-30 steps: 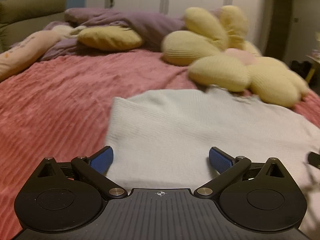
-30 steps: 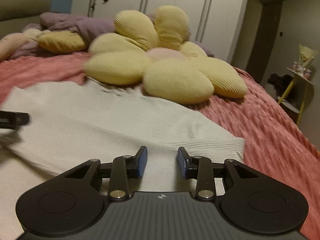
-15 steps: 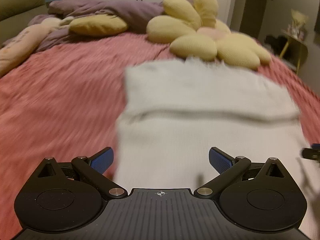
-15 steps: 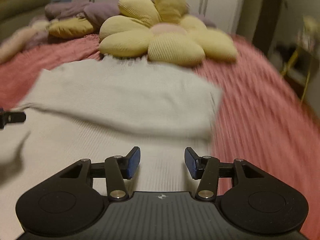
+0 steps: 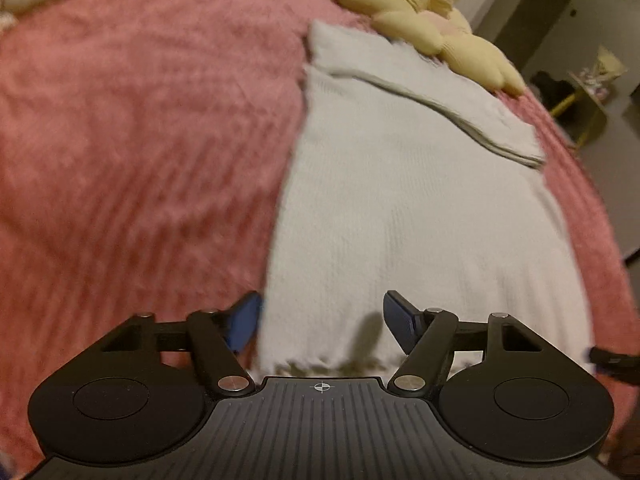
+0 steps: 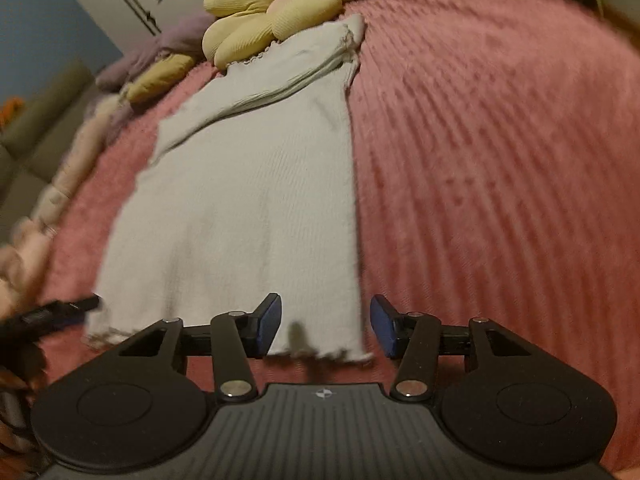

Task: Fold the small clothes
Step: 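Grasp the ruffled hem with the left gripper while the right gripper grasps it too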

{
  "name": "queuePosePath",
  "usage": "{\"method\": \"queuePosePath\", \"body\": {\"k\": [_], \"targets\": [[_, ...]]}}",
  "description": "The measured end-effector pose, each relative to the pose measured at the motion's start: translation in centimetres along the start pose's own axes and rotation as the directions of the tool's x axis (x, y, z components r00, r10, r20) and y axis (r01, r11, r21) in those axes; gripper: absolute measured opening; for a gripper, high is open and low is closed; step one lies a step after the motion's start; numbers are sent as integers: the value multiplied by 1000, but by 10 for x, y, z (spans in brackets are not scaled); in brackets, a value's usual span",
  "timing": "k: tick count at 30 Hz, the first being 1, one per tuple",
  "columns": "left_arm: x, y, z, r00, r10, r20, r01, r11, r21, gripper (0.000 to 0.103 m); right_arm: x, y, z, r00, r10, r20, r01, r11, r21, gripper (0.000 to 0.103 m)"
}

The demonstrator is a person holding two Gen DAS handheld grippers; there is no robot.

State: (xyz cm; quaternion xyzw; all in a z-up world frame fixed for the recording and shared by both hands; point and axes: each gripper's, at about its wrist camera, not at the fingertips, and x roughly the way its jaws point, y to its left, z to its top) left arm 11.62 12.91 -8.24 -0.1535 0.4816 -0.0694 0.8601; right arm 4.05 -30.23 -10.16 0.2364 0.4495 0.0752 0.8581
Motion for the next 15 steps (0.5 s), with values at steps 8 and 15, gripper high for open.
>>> {"method": "queuePosePath", "body": {"k": [8, 15], "targets": [[-2, 12, 3, 999, -5, -40, 5, 1000, -1, 46, 3, -9, -3, 997, 68, -24, -66, 995, 72, 23], [-10, 24, 2, 995, -75, -72, 74, 997, -7, 37, 7, -24, -3, 985, 166, -54, -154, 971, 181, 21]]}}
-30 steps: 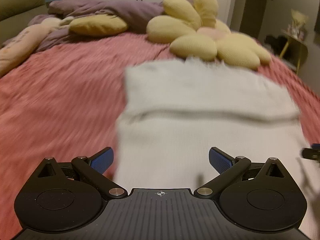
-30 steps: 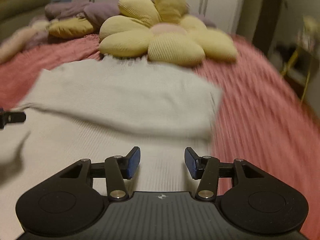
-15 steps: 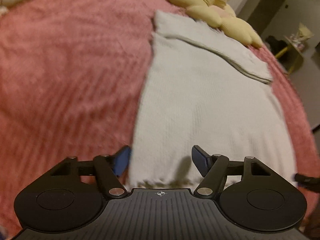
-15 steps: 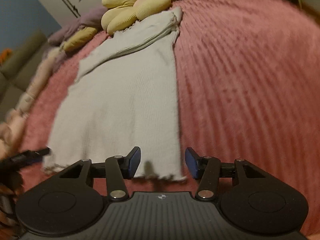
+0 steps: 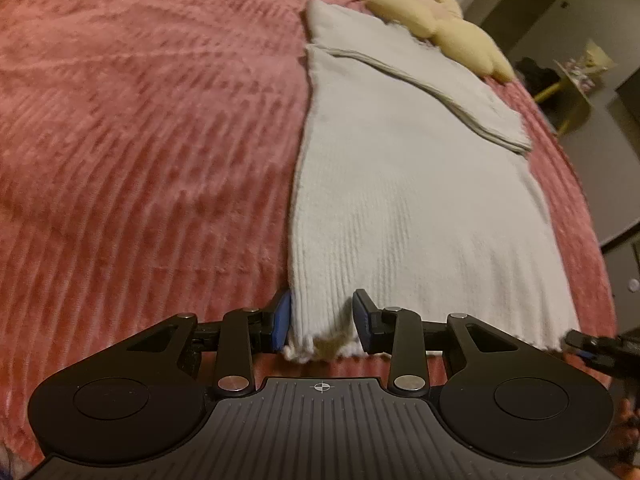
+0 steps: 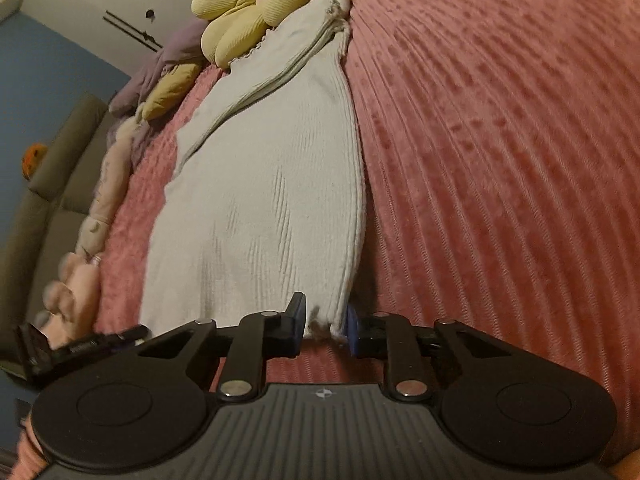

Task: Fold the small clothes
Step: 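Grasp the ruffled hem with the left gripper while the right gripper grasps it too, then lift the hem with both grippers and fold it toward the collar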

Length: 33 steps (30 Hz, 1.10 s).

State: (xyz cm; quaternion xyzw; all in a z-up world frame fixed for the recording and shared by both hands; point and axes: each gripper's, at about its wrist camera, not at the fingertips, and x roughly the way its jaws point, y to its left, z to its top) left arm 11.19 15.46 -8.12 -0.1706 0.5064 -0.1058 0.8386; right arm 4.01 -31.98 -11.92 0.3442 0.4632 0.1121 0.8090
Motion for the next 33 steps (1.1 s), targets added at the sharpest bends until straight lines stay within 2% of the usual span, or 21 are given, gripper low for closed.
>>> {"method": "queuePosePath", "body": {"k": [4, 5, 6, 9, 10, 12, 14, 17, 21, 25, 29, 33], "targets": [[4, 5, 1, 998, -62, -33, 61, 998, -31, 44, 5, -5, 2, 999, 33, -22, -32, 998, 50, 26], [5, 7, 1, 997, -68, -37, 67, 997, -36, 52, 7, -6, 2, 998, 49, -30, -46, 997, 65, 26], [7, 8, 1, 996, -77, -39, 76, 996, -39, 54, 8, -7, 2, 998, 59, -37, -56, 995, 78, 26], [10, 9, 1, 995, -91, -44, 89, 995, -43, 54, 11, -10, 2, 997, 67, -41, -63, 993, 98, 26], [10, 9, 2, 994, -96, -47, 94, 995, -44, 53, 11, -10, 1, 997, 62, -40, -58, 994, 94, 26], [9, 9, 3, 994, -91, -57, 89, 996, -31, 33, 12, -7, 1, 998, 54, -39, -51, 996, 79, 24], [8, 12, 7, 991, -109, -80, 107, 994, -27, 13, 11, -3, 3, 999, 40, -31, -38, 998, 56, 15], [2, 9, 15, 986, -141, -83, 140, 990, -25, 13, 10, 6, 8, 998, 55, -21, -54, 998, 33, 13], [-22, -7, 41, 975, -223, 24, 223, 975, 6, 12, 5, 22, 29, 995, 102, 18, -102, 995, -7, 12], [-37, -23, 83, 955, -249, 162, 250, 968, 19, 11, 6, 36, 65, 990, 108, 89, -105, 994, -40, 11], [-24, -34, 125, 945, -181, 271, 179, 983, 33, 11, 14, 53, 110, 978, 39, 204, -18, 994, -104, 11], [14, -36, 155, 946, -82, 314, 88, 996, -2, 11, 36, 65, 152, 946, -83, 314, 143, 974, -173, 10]]}}
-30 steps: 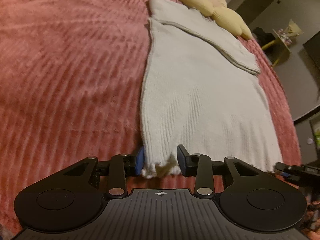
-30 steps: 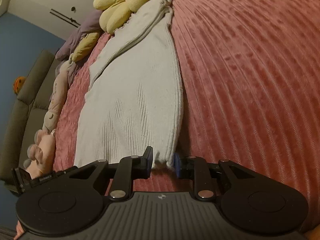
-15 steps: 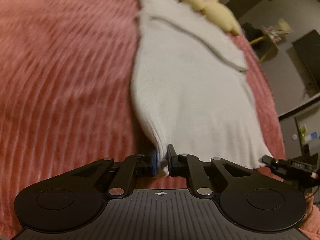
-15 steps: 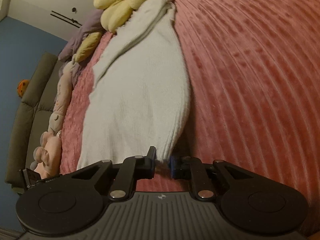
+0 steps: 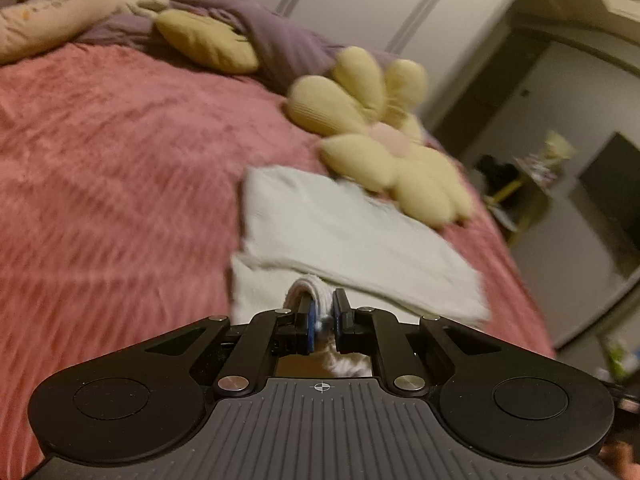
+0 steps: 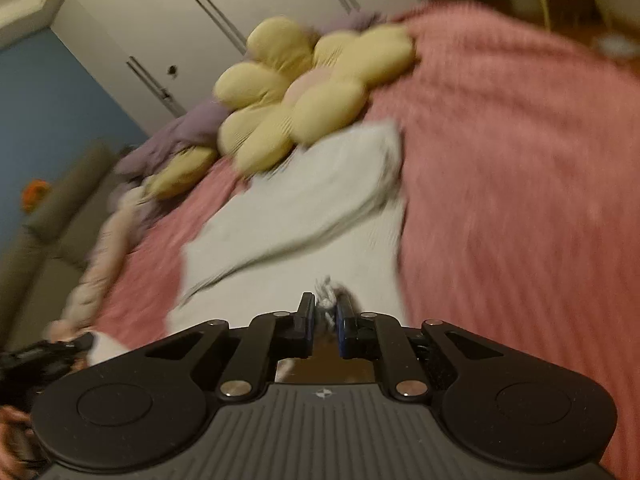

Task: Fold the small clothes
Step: 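Lift the hem with both grippers and fold it toward the collar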

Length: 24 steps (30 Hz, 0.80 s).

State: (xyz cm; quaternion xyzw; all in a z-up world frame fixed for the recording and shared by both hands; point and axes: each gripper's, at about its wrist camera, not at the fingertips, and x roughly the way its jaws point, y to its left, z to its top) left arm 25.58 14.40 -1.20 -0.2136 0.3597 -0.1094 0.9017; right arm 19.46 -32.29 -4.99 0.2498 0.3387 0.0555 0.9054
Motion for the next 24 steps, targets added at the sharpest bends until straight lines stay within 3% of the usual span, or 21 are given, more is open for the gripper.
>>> {"method": "queuePosePath", "body": {"k": [3, 7, 8, 9, 10, 11, 12, 16, 19, 21, 23, 24], "targets": [[35, 4, 2, 997, 73, -15, -72, 997, 22, 11, 25, 2, 16, 995, -91, 38, 94, 992, -85, 9], [64, 2, -5, 985, 165, -48, -157, 979, 126, 15, 50, -5, 29, 986, -164, 35, 168, 975, -145, 11], [60, 5, -8, 988, 152, -34, -147, 981, 126, 28, 50, -9, 30, 987, -156, 28, 159, 978, -139, 12], [55, 7, -11, 991, 133, -6, -131, 983, 130, 55, 46, -13, 28, 991, -129, 26, 131, 984, -124, 20], [49, 9, -14, 992, 126, 18, -128, 982, 142, 65, 45, -17, 28, 995, -99, 18, 100, 989, -109, 40], [47, 9, -15, 993, 118, 31, -121, 979, 163, 70, 43, -21, 26, 997, -79, 6, 79, 992, -98, 47], [48, 10, -16, 994, 110, 23, -112, 976, 188, 71, 42, -25, 24, 998, -64, -15, 63, 993, -95, 53], [64, 10, -21, 989, 140, -48, -123, 958, 258, 72, 52, -37, 6, 992, -37, -123, 29, 997, -66, 53], [79, 14, -23, 984, 139, -111, -108, 963, 248, 71, 58, -42, -5, 985, -4, -170, 2, 1000, -10, 52], [84, 14, -23, 980, 156, -126, -123, 963, 239, 55, 56, -40, -8, 985, 17, -170, -15, 1000, 9, 50], [85, 12, -22, 978, 164, -128, -129, 961, 245, 38, 53, -38, -10, 984, 33, -174, -31, 999, 15, 40], [85, 10, -22, 976, 177, -125, -141, 957, 255, 29, 52, -36, -11, 983, 35, -178, -34, 999, 10, 30]]}}
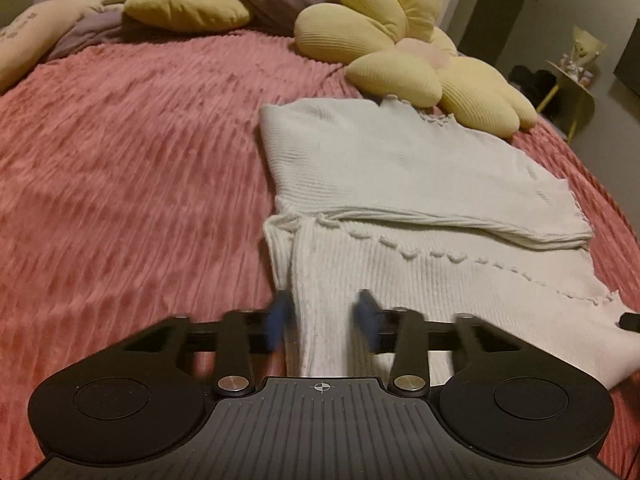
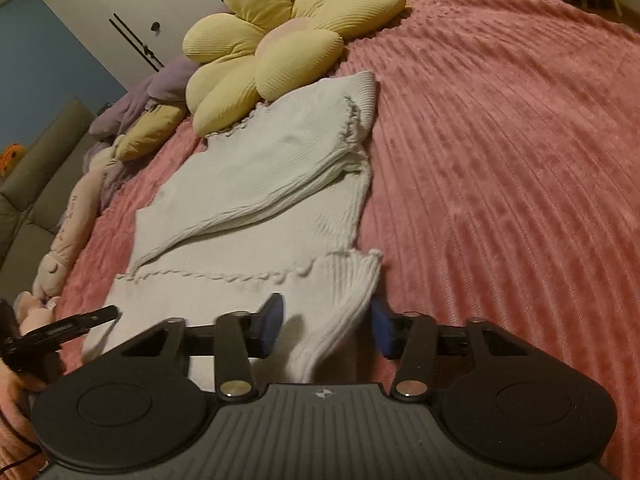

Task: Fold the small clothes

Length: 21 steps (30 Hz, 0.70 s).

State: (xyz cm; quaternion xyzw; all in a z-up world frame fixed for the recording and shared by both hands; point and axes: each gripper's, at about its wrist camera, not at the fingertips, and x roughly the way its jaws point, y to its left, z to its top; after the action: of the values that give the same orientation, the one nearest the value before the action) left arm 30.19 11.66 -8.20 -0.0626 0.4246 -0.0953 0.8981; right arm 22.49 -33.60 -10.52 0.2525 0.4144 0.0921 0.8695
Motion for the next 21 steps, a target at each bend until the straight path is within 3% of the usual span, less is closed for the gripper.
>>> {"method": "queuePosePath", "body": {"k": [2, 3, 7, 10, 11, 13, 15, 16, 18, 20, 21], "targets": [[-3, -4, 1, 1000, 22, 9, -22, 999, 25, 14, -2, 5, -2, 1000, -18, -1, 18, 999, -41, 19], [-5, -7, 2, 999, 33, 15, -33, 999, 35, 14, -4, 9, -4, 999, -31, 8, 31, 997, -70, 13], [-17, -17, 5, 997, 57, 57, -61, 994, 88, 12, -15, 24, -7, 996, -59, 62, 68, 987, -147, 8], [-22, -22, 6, 997, 0, 71, -8, 994, 107, 12, -25, 33, -7, 995, -10, 103, 29, 982, -186, 8], [-19, -23, 7, 998, -8, 63, 1, 994, 111, 13, -25, 34, -6, 995, 12, 103, 8, 981, -195, 8], [-11, -25, 7, 999, -5, 42, 1, 994, 109, 20, -19, 36, -4, 996, -20, 90, 39, 976, -214, 8], [-3, -25, 6, 1000, -21, 14, 19, 994, 104, 35, -11, 32, -1, 998, -32, 49, 41, 981, -189, 10], [1, -25, 6, 1000, -29, -2, 29, 994, 103, 36, -7, 29, 0, 999, -34, 30, 38, 984, -174, 10], [9, -26, 4, 999, -24, -30, 27, 993, 114, 30, -2, 28, 0, 999, -51, 8, 51, 984, -169, 11], [9, -28, 3, 1000, 4, -28, 0, 990, 142, 10, -2, 31, -2, 998, -65, 9, 66, 977, -201, 11], [5, -28, 5, 1000, 6, -22, -3, 989, 148, 10, -3, 34, -3, 997, -76, 17, 78, 972, -223, 9]]}}
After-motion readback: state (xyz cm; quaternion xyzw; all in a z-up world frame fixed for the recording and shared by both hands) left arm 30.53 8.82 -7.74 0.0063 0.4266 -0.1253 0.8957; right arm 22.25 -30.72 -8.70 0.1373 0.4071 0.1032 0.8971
